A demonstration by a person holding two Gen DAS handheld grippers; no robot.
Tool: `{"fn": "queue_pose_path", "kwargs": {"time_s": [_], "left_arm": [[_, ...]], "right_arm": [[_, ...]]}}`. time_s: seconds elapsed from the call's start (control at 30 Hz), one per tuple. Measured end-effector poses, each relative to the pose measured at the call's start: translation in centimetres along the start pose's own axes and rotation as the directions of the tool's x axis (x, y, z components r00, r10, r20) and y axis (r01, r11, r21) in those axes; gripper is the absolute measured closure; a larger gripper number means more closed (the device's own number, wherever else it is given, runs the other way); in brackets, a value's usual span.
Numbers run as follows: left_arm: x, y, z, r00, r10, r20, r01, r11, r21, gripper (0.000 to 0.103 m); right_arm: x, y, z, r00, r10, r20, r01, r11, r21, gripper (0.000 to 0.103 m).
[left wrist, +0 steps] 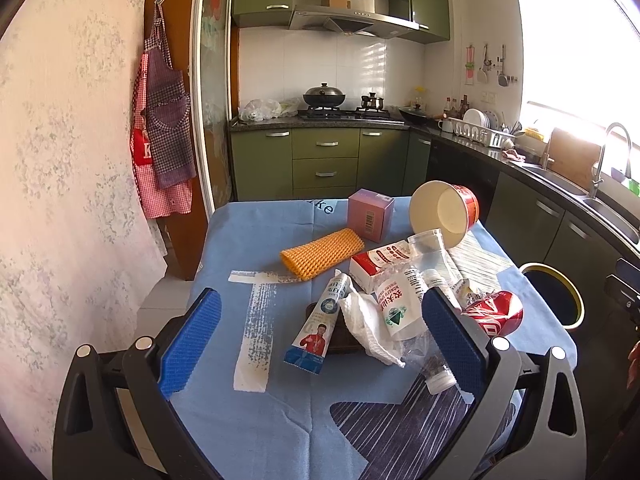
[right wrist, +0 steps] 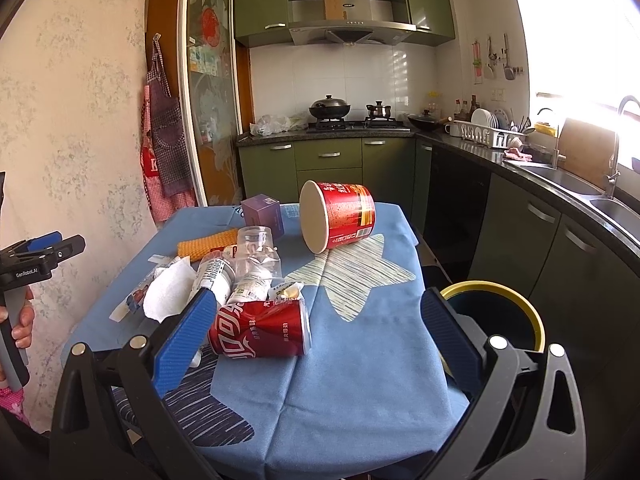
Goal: Collect trash
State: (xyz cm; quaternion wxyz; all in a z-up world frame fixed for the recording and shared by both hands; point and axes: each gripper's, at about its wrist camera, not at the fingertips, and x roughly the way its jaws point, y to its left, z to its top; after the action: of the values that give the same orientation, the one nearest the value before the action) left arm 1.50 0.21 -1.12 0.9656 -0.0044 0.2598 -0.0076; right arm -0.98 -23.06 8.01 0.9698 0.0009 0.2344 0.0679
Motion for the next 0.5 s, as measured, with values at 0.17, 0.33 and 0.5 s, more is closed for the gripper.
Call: {"fn": "queue_pose_path", "kwargs": {"time_s": [0.17,0.33,0.5], "left_arm": [[0.04,0.02,-0.02,1.0,0.0,-0.002,0.0,1.0,0.001,0.004],[0.02,-0.02,-0.05,1.0,0.001,0.0,-0.001,1.0,0.0,0.004],[0.15,-0.03,-0.1,1.0,0.001,-0.003,-0.001,1.0,0.001,0.004]], "right_arm": [[-0.01,-0.03,0.04,1.0,0.001,0.001,-0.001,1.0,0.001,0.006],[0.15,-0.04,0.06,1.0,-0.003,0.001,0.003,1.0,0.003,0.006],[0.21,-0.01,0.05,1.0,-0.002,0.0,0.002,1.0,0.003,0.006]]}}
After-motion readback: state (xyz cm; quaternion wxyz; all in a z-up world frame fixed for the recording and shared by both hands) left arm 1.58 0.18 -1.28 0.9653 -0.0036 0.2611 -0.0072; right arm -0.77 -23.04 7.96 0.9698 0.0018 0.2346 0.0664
